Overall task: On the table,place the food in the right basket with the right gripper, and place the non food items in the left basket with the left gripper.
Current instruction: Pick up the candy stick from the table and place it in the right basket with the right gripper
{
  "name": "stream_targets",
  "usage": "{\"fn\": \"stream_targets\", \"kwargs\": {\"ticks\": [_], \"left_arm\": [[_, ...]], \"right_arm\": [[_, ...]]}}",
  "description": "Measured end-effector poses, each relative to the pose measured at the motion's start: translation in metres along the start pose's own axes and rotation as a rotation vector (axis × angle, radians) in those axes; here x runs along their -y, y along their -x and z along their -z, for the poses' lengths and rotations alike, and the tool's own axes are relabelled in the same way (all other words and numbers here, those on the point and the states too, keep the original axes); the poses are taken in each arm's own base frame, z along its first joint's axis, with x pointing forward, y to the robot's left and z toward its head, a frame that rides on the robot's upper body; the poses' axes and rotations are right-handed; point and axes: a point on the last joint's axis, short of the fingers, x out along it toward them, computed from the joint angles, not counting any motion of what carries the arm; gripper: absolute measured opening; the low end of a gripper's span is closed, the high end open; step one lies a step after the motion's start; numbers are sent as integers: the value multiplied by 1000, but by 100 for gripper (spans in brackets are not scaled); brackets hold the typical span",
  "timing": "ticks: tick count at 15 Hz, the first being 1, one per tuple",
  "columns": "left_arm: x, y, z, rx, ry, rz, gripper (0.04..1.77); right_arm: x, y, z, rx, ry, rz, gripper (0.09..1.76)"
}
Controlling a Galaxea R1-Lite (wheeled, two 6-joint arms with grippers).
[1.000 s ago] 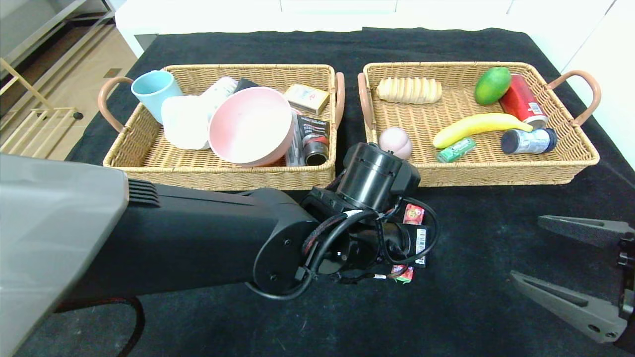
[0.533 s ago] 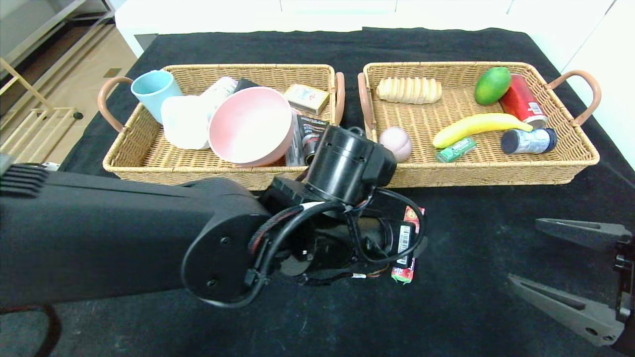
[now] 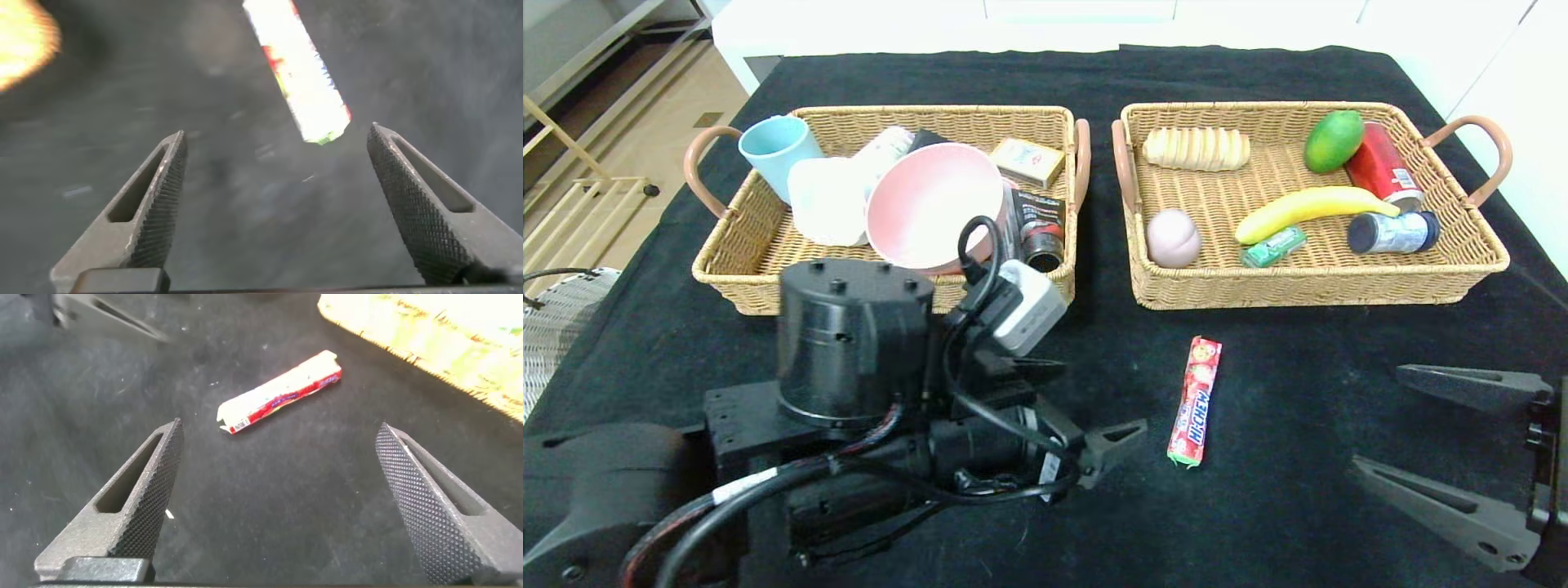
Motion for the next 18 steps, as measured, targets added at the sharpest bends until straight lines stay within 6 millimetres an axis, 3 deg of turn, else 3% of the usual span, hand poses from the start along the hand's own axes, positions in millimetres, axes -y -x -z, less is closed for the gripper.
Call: {"fn": "stream_targets", "kwargs": {"ticks": [8, 18], "left_arm": [[-40, 72, 45, 76, -82, -32, 167], [-45, 73, 59, 47, -66, -33, 170]], "right_arm": [[3, -9, 4, -39, -13, 19, 171], [1, -22, 6, -88, -64, 68, 171]]}}
